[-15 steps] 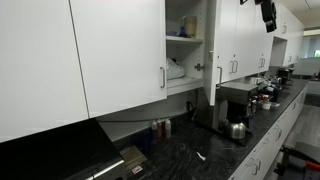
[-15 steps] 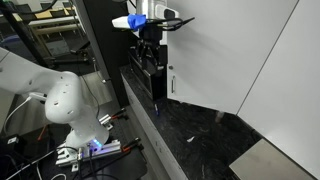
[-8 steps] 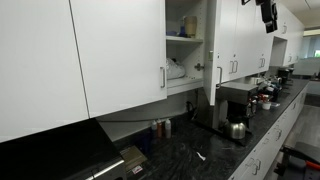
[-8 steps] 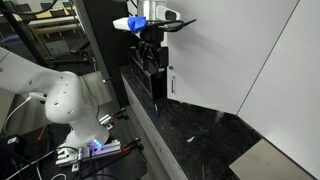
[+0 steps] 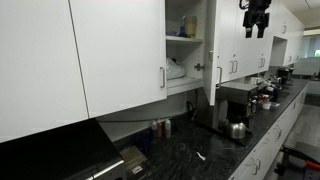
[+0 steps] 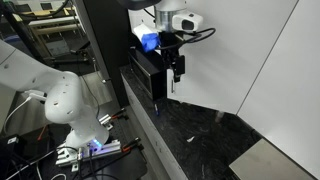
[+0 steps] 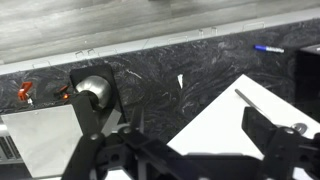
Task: Close the cabinet door
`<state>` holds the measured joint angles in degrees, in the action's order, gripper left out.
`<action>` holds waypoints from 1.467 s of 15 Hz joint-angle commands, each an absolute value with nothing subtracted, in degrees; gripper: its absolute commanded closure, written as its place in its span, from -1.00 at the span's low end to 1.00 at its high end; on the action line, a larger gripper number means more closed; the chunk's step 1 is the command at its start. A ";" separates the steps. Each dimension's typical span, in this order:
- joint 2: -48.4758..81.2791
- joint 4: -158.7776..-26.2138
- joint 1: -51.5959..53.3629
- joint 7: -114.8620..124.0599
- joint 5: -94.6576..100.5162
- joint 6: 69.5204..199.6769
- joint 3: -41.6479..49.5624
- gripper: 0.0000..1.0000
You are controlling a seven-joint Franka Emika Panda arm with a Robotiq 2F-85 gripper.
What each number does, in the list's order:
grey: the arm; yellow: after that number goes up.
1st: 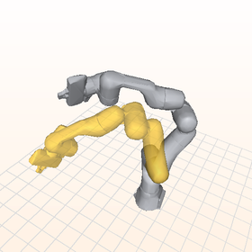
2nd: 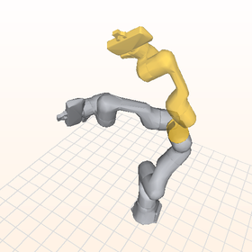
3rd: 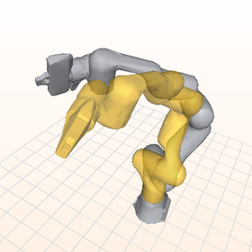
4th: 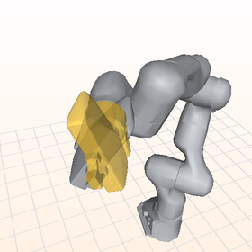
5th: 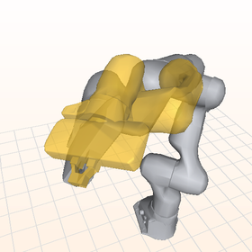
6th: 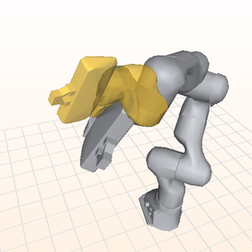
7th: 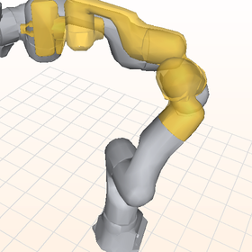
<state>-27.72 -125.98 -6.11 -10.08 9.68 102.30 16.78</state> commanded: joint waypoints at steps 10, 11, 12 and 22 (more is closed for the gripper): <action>-22.75 -130.47 -10.74 12.87 5.90 135.36 10.97 -1.00; -22.73 -130.78 -10.87 13.93 5.79 136.26 10.67 -1.00; -22.75 -131.05 -11.01 14.88 5.78 136.89 10.37 -1.00; -21.71 -133.84 -10.01 16.50 5.11 143.41 7.21 -1.00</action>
